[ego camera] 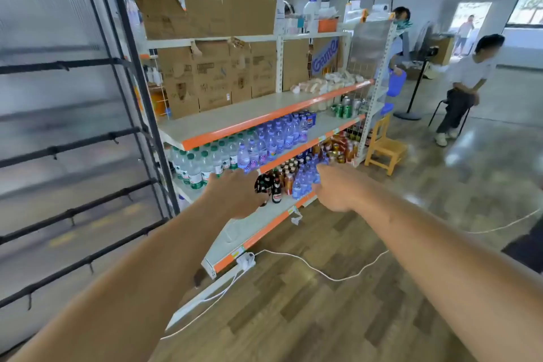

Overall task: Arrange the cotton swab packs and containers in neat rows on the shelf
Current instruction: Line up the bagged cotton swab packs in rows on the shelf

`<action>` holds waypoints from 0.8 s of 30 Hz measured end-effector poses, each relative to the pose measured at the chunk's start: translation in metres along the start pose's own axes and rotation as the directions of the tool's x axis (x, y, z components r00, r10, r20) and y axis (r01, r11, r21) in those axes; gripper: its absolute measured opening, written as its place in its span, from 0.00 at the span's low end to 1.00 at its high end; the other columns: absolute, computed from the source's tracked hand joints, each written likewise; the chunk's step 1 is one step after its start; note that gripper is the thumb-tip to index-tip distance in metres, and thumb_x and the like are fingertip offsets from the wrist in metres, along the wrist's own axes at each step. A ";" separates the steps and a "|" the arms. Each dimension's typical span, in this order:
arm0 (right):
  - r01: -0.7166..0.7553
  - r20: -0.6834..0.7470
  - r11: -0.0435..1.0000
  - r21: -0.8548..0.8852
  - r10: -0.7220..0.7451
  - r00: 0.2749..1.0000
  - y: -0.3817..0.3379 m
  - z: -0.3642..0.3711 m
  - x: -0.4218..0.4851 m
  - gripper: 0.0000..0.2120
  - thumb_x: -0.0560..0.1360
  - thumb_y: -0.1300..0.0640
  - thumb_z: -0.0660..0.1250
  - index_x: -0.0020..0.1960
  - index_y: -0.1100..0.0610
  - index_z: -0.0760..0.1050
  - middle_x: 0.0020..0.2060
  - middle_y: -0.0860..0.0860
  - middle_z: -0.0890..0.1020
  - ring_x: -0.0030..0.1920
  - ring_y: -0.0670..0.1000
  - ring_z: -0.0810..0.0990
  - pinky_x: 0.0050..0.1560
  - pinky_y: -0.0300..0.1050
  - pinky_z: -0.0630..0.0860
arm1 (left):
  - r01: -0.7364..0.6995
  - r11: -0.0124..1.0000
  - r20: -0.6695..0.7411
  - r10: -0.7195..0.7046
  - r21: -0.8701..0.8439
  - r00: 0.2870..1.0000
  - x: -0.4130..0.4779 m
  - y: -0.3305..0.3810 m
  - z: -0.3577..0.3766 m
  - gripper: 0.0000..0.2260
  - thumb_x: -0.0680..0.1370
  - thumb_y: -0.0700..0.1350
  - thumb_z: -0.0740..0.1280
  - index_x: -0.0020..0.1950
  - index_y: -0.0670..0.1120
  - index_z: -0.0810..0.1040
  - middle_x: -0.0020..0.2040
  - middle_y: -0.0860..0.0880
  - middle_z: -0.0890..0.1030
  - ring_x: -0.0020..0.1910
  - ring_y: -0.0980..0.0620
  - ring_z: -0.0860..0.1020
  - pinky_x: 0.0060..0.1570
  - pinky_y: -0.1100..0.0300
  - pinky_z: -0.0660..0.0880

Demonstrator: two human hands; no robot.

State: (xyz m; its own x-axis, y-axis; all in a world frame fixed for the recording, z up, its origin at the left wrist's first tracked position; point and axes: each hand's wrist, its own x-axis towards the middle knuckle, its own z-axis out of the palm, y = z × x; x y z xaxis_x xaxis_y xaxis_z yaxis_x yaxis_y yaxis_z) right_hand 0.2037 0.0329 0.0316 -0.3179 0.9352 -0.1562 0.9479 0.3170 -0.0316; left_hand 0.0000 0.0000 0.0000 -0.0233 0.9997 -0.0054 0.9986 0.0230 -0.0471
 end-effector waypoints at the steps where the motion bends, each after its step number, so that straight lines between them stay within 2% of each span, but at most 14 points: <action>1: -0.022 0.013 1.000 -0.002 0.022 1.000 -0.001 0.001 0.009 0.26 0.82 0.50 0.55 0.77 0.58 0.54 0.77 0.57 0.56 0.76 0.64 0.52 0.73 0.64 0.55 | 0.007 1.000 0.007 -0.007 -0.009 1.000 0.009 -0.003 0.002 0.24 0.79 0.61 0.54 0.70 0.50 0.63 0.66 0.45 0.72 0.65 0.43 0.70 0.64 0.41 0.64; 4: -0.040 0.020 0.999 -0.018 0.040 0.999 0.002 -0.003 0.044 0.26 0.82 0.50 0.55 0.76 0.56 0.54 0.76 0.57 0.57 0.76 0.65 0.51 0.72 0.66 0.56 | 0.010 1.000 -0.009 -0.010 0.009 1.000 0.043 -0.017 0.010 0.25 0.79 0.62 0.53 0.71 0.50 0.62 0.68 0.44 0.69 0.67 0.43 0.68 0.66 0.41 0.63; 8: -0.072 -0.003 0.997 -0.031 0.072 0.997 0.003 -0.015 0.093 0.27 0.81 0.48 0.57 0.76 0.55 0.55 0.75 0.57 0.59 0.75 0.66 0.53 0.71 0.67 0.56 | -0.001 0.998 -0.018 0.003 0.062 1.000 0.092 -0.032 0.009 0.28 0.79 0.63 0.52 0.76 0.51 0.54 0.75 0.44 0.60 0.73 0.43 0.59 0.69 0.41 0.57; 13: -0.078 0.001 0.996 -0.037 0.078 0.997 0.005 -0.013 0.142 0.27 0.81 0.47 0.57 0.76 0.54 0.54 0.76 0.56 0.58 0.76 0.66 0.50 0.71 0.70 0.52 | -0.038 0.998 -0.039 0.039 0.050 0.998 0.150 -0.039 0.011 0.28 0.79 0.61 0.53 0.76 0.51 0.55 0.74 0.43 0.61 0.73 0.42 0.58 0.69 0.40 0.57; 20: -0.113 0.030 0.993 -0.026 0.114 0.993 0.037 -0.013 0.198 0.29 0.80 0.48 0.57 0.77 0.53 0.51 0.76 0.55 0.57 0.76 0.65 0.48 0.71 0.68 0.50 | -0.098 0.995 -0.017 0.098 -0.005 0.995 0.225 -0.011 0.022 0.28 0.79 0.62 0.53 0.75 0.50 0.56 0.74 0.42 0.60 0.74 0.42 0.57 0.69 0.39 0.56; 24: -0.131 0.025 0.991 -0.040 0.132 0.991 0.069 -0.018 0.242 0.28 0.80 0.49 0.58 0.77 0.54 0.53 0.75 0.57 0.57 0.75 0.66 0.49 0.71 0.68 0.53 | -0.109 0.994 -0.023 0.110 0.012 0.994 0.273 0.009 0.025 0.28 0.79 0.61 0.53 0.75 0.50 0.56 0.73 0.42 0.62 0.73 0.41 0.58 0.69 0.39 0.57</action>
State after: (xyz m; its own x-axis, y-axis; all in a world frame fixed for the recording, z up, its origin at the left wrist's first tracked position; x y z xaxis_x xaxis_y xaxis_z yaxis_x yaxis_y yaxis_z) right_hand 0.1922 0.2838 0.0090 -0.1891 0.9646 -0.1840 0.9799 0.1975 0.0283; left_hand 0.0016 0.2725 -0.0272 0.0873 0.9961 0.0124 0.9946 -0.0865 -0.0577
